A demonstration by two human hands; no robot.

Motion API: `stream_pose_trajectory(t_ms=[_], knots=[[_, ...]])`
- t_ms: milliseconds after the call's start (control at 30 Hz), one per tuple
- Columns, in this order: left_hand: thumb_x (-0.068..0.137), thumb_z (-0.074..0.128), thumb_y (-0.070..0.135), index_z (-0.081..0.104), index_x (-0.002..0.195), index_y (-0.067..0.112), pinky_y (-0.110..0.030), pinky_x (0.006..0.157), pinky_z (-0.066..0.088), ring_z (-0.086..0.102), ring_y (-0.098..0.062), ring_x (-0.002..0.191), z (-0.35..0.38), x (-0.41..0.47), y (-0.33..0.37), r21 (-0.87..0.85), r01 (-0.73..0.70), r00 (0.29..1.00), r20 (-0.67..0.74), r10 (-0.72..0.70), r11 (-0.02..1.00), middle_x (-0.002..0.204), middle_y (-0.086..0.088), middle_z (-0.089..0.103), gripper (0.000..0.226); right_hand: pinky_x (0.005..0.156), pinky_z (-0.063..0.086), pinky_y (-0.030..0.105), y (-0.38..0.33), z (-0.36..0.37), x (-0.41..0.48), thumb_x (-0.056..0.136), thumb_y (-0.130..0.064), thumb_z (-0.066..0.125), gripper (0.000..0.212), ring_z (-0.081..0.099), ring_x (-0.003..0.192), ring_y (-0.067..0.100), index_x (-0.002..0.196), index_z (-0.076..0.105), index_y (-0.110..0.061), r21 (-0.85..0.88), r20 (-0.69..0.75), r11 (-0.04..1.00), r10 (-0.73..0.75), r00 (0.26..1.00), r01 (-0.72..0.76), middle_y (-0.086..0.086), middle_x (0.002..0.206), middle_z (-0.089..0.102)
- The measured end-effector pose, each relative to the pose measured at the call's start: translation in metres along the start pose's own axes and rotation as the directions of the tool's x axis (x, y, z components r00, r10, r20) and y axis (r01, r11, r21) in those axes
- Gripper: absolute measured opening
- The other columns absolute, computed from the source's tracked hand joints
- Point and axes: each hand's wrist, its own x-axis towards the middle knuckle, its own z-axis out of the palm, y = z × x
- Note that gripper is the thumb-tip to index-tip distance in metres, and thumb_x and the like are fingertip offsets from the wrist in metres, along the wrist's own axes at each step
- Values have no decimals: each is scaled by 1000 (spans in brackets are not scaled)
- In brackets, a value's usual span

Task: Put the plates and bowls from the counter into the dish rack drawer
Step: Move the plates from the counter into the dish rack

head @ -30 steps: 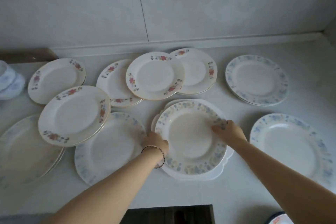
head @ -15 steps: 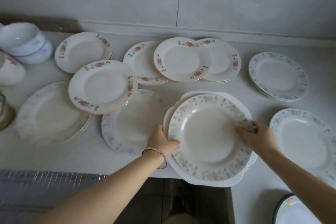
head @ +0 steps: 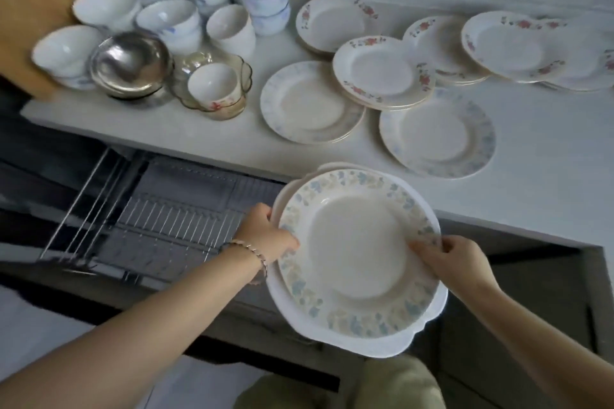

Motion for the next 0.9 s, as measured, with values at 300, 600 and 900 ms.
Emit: stream_pose_trajectory(t_ms=[300,600,900], knots=[[65,72,0,58,74,10,-26,52,46,61,-17,72,-64,45,-87,213,246,967,10,-254,946,81,-5,64,20,62,50,31,6,140,0,81,-39,62,31,63,70,19,75,64,-9,-55,230,981,196,953,-188,4,76,67],[72,66,1,62,90,7,-26,55,49,64,-23,74,-66,157,-159,205,299,954,-71,-290,932,85,-10,67,20,65,45,27,-1,249,70,88,-20,54,25,57,75,23,103,59,-2,-84,236,978,204,950,-189,4,76,59],[72,67,3,60,106,5,-33,74,54,65,-31,93,-34,282,-191,191,171,984,-77,-159,967,102,-11,67,35,64,45,22,8,326,169,91,-13,44,31,63,85,30,115,60,0,-126,47,955,277,960,-269,20,109,66]])
